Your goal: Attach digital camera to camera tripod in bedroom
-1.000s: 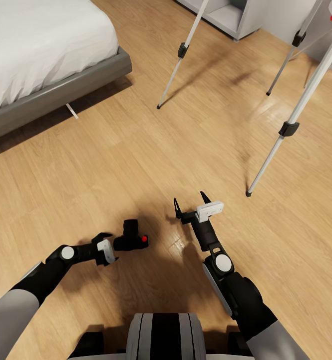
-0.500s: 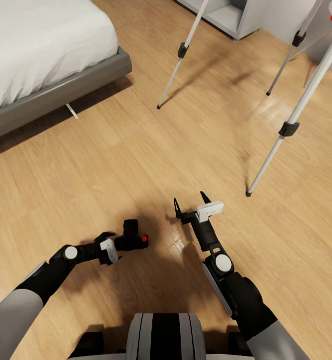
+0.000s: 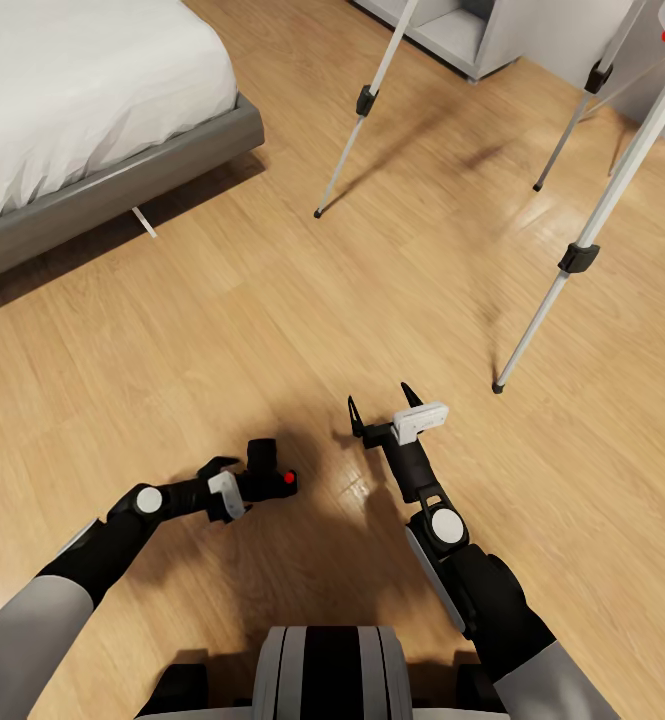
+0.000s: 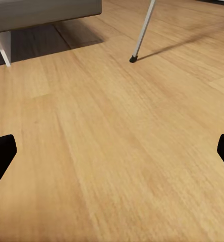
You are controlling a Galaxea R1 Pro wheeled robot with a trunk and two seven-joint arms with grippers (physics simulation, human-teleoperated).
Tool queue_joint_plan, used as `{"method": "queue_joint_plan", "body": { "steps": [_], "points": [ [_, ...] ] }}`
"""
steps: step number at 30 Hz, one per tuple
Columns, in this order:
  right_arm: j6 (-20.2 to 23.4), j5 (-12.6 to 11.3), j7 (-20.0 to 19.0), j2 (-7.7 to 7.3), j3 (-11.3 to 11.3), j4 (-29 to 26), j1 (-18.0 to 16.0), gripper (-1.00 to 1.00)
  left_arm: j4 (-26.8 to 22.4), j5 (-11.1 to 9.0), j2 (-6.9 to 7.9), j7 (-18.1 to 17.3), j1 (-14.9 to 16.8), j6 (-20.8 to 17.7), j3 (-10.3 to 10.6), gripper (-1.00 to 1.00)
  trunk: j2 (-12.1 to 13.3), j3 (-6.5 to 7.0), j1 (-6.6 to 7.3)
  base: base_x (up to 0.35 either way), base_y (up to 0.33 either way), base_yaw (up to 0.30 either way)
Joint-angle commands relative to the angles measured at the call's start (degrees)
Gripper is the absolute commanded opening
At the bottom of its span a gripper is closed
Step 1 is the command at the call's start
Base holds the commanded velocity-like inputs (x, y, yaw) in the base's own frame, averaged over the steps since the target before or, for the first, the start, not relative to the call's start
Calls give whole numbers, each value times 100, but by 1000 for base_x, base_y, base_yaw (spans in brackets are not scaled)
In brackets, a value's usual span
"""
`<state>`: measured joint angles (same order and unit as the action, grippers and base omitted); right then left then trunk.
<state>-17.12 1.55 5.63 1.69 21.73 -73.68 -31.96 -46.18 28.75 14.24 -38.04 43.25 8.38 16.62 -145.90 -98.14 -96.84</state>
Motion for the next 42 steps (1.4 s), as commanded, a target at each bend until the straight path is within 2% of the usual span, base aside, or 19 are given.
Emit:
{"method": "queue_joint_plan", "body": {
  "steps": [1, 19, 42],
  "points": [
    [-11, 18, 44, -2, 11, 3, -3, 100, -32, 61, 3, 7, 1, 45, 8, 100, -1, -3, 1, 0, 0, 0],
    [-11, 19, 44, -2, 12, 3, -3, 100, -135, 61, 9, 7, 4, 41, 8, 100, -1, -3, 1, 0, 0, 0],
    [-11, 18, 44, -2, 12, 3, -3, 100, -110, 61, -56, 4, 2, 17, 13, 100, -1, -3, 1, 0, 0, 0]
  ]
}}
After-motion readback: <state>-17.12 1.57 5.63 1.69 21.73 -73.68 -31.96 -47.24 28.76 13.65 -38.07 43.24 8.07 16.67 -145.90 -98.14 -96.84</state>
